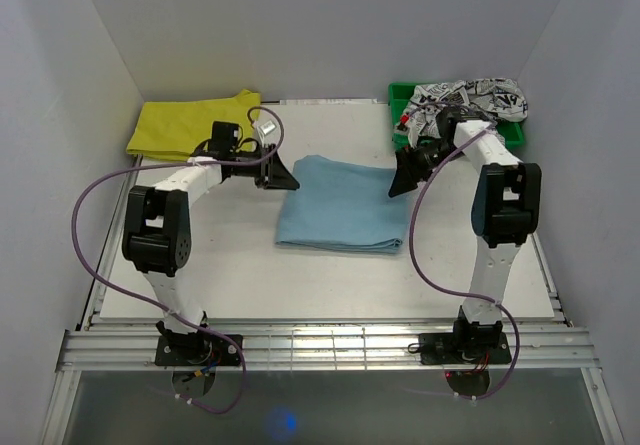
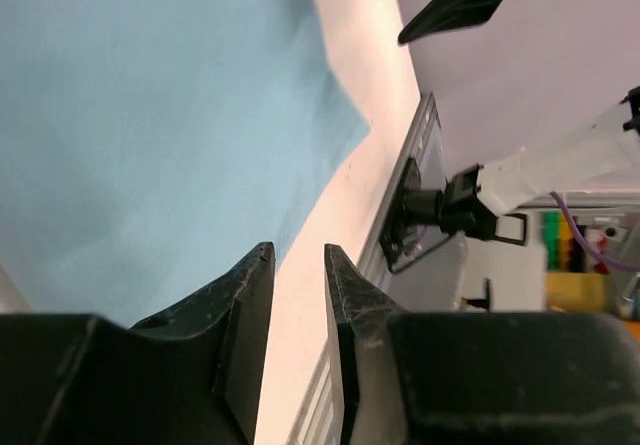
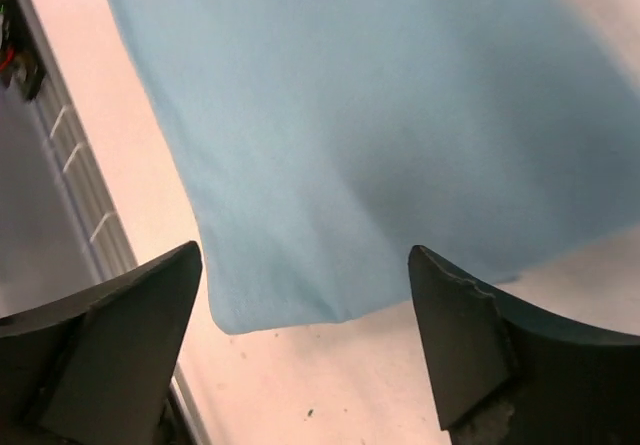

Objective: Fold and stack the trousers
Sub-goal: Fold the trousers, then neatly place the folded trousers to the corner

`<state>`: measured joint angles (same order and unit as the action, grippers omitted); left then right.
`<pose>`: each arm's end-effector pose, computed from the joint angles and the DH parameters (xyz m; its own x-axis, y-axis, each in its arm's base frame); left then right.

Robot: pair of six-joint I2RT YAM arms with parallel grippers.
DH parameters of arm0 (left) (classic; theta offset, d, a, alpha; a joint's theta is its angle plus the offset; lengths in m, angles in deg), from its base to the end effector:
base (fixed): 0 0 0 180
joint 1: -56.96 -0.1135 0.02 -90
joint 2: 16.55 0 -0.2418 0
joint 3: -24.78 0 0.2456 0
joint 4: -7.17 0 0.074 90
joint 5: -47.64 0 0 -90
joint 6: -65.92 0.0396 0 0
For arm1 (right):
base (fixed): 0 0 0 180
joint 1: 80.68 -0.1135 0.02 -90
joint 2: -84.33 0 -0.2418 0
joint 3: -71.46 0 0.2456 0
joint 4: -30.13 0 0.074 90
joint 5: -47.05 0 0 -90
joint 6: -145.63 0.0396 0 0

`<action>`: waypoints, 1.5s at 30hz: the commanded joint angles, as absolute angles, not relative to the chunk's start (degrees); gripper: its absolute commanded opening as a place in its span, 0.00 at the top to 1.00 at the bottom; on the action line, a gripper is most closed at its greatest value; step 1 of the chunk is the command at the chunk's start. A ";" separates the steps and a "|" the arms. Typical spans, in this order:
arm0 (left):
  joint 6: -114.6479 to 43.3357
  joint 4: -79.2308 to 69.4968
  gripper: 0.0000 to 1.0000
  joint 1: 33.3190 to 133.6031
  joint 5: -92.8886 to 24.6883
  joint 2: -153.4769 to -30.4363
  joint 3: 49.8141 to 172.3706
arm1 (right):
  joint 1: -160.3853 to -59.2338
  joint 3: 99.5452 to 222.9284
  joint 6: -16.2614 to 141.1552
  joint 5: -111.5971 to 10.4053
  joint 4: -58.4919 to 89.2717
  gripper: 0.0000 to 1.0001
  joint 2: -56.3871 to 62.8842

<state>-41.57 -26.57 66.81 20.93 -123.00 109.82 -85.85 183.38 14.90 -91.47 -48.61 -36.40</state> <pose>0.3581 -0.0981 0.1804 -0.9454 0.0270 -0.3247 0.3100 0.3813 -0.8709 0.3863 0.0647 0.1836 -0.6943 -0.4968 -0.5208 -0.7186 0.4390 0.5393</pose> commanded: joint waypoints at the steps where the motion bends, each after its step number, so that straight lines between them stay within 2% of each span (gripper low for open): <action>1: -47.77 -17.63 0.62 67.16 21.62 -122.43 116.34 | -84.99 186.50 16.86 -93.57 -40.73 0.08 -30.81; 4: -52.44 -12.43 0.62 68.73 21.27 -129.54 123.02 | -84.99 186.93 25.29 -95.94 -34.64 0.05 -32.38; 9: -60.71 -4.72 0.64 69.97 21.19 -142.39 131.29 | -84.55 191.69 31.10 -102.71 -37.10 0.08 -43.36; 11: -66.40 0.64 0.67 69.97 21.53 -148.08 131.30 | -84.55 189.77 31.29 -101.59 -34.82 0.09 -45.65; 14: -68.37 1.01 0.71 69.62 18.46 -153.29 132.62 | -83.85 188.44 31.02 -97.98 -34.38 0.10 -49.96; 20: -61.88 -6.09 0.74 67.16 11.69 -158.23 135.77 | -81.47 188.69 28.48 -91.04 -34.64 0.11 -54.19; 24: -52.39 -13.29 0.73 66.37 12.04 -156.66 141.66 | -81.47 194.92 27.95 -91.11 -37.00 0.11 -54.19; 29: -45.18 -17.68 0.37 66.19 12.48 -146.23 141.07 | -82.97 202.41 24.52 -91.56 -42.55 0.10 -48.31; 31: -44.12 -18.57 0.31 66.19 12.39 -142.34 139.04 | -83.49 199.96 24.34 -92.78 -42.29 0.09 -42.19; 36: -45.86 -19.45 0.29 66.28 17.21 -130.22 128.08 | -85.86 186.00 25.13 -101.46 -44.66 0.12 -31.88; 39: -48.94 -17.79 0.33 66.54 19.33 -125.56 119.39 | -87.97 175.45 26.19 -104.81 -43.96 0.13 -28.18; 45: -52.02 -14.79 0.40 66.37 19.16 -126.67 108.81 | -88.77 164.89 29.88 -107.47 -39.74 0.20 -34.40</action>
